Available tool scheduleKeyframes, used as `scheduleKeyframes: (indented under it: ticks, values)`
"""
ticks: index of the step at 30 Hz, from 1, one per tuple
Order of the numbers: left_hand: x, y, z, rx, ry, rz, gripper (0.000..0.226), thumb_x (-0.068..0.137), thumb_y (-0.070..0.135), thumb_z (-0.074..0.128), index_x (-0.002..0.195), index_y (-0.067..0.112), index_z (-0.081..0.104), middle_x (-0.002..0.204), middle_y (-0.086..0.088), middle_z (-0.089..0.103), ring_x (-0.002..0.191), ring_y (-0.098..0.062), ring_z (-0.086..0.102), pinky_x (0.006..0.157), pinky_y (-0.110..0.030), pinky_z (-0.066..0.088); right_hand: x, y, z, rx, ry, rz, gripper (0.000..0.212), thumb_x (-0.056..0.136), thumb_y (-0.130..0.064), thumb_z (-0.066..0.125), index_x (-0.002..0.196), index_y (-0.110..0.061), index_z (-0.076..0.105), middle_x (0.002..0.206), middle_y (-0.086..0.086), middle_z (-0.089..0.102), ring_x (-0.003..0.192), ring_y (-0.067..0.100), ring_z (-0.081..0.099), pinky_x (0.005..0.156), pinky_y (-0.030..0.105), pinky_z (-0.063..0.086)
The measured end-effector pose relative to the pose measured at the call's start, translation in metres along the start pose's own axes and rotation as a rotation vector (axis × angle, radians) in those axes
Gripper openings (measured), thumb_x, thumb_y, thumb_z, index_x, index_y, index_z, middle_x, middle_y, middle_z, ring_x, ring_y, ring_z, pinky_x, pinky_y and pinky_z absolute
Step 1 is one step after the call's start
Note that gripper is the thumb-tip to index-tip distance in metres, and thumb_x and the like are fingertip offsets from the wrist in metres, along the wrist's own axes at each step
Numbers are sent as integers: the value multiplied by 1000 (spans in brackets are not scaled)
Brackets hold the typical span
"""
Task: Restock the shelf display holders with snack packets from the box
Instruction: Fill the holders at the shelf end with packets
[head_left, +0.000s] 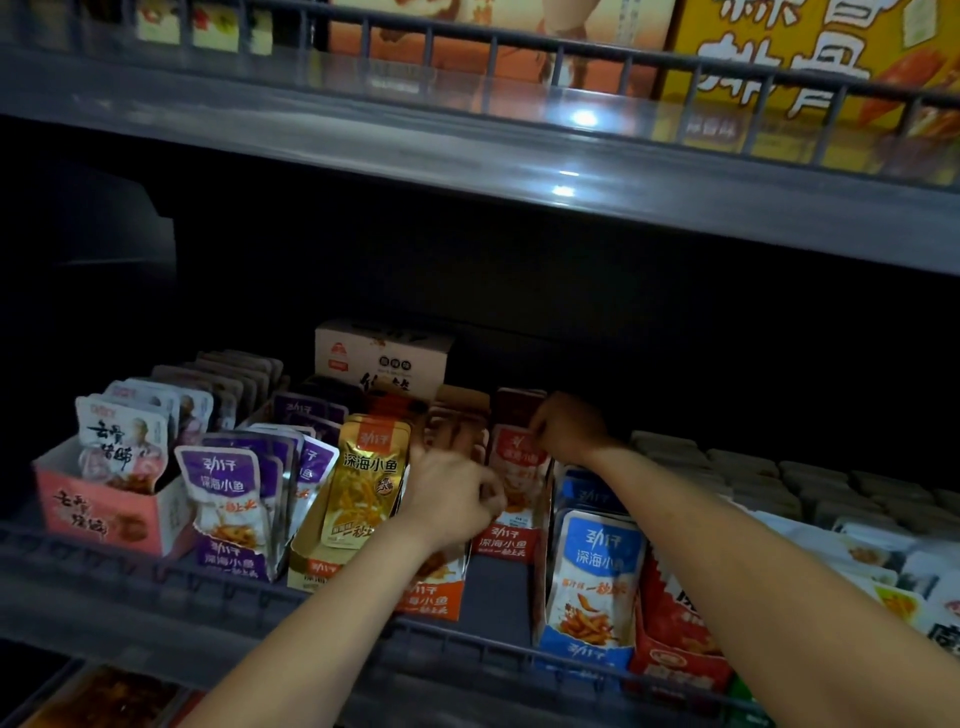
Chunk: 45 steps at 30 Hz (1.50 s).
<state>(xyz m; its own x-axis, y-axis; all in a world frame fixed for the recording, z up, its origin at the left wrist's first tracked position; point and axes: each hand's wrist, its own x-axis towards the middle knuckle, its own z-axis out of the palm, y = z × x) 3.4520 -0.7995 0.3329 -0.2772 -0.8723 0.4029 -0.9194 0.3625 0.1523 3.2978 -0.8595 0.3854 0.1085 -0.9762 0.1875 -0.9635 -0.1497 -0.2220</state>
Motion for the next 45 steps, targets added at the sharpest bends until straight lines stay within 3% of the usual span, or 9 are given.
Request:
scheduleKeyframes:
  ticks: [4,7,13,17,26,31,36,39,45]
  values:
    - [1,-1,5,62,-79,47,28,91,49,49,110,41,67,159,-3,10,146,-28,-7,110,-56,-16,-1,0,-1,-15,-9,3,19,88,-26,65,103,-14,71,112,4,67,104,19,61,93,31,48]
    - [2,0,5,80,-148,59,30,92,52,45,108,42,68,160,-3,0,145,-27,-16,106,-57,-23,-3,0,-2,-7,-7,11,21,87,-27,66,103,-14,70,111,4,67,104,19,61,93,31,48]
    - [-6,3,-8,54,-249,22,50,96,60,27,104,38,71,160,-1,-1,145,-25,-14,112,-58,-8,-8,-5,-7,-108,-38,25,28,85,-41,65,103,-20,69,114,-1,65,112,19,55,105,38,32]
    - [-20,7,-15,10,-255,4,64,96,61,17,98,33,74,155,-1,23,145,-25,6,112,-53,-19,-17,-10,-15,-157,-58,-3,28,86,-42,64,102,-20,71,111,-2,66,106,17,57,98,35,35]
    - [-59,11,-27,-68,-272,95,87,86,62,-5,81,28,75,159,12,6,144,-15,-18,108,-51,-27,-48,-25,-30,-45,-180,8,27,78,-36,74,100,-21,69,105,-5,65,92,11,59,85,25,46]
    - [-65,9,-29,-160,-257,46,70,92,62,11,85,31,74,158,14,6,145,-13,-12,112,-48,-21,-61,-27,-28,25,-218,33,41,77,-31,76,115,-22,62,120,-1,59,105,15,57,87,26,47]
    - [-53,-1,-20,-293,-31,-76,48,90,66,31,118,41,61,156,3,23,145,-16,9,114,-39,-10,-64,-27,-27,-9,-224,32,50,78,-33,75,124,-21,59,125,0,58,113,17,55,92,27,44]
    - [-46,-2,-5,-322,41,-99,71,75,77,32,136,42,42,151,1,31,144,-19,15,115,-41,-3,-63,-28,-25,6,-238,35,47,79,-32,74,122,-19,60,120,1,61,107,16,58,89,26,46]
    - [-52,3,16,-178,187,-80,87,80,65,56,150,34,14,154,-2,24,146,-20,9,113,-41,-13,-58,-26,-18,-121,-166,24,35,77,-40,74,106,-22,67,110,-3,63,106,17,57,100,35,43]
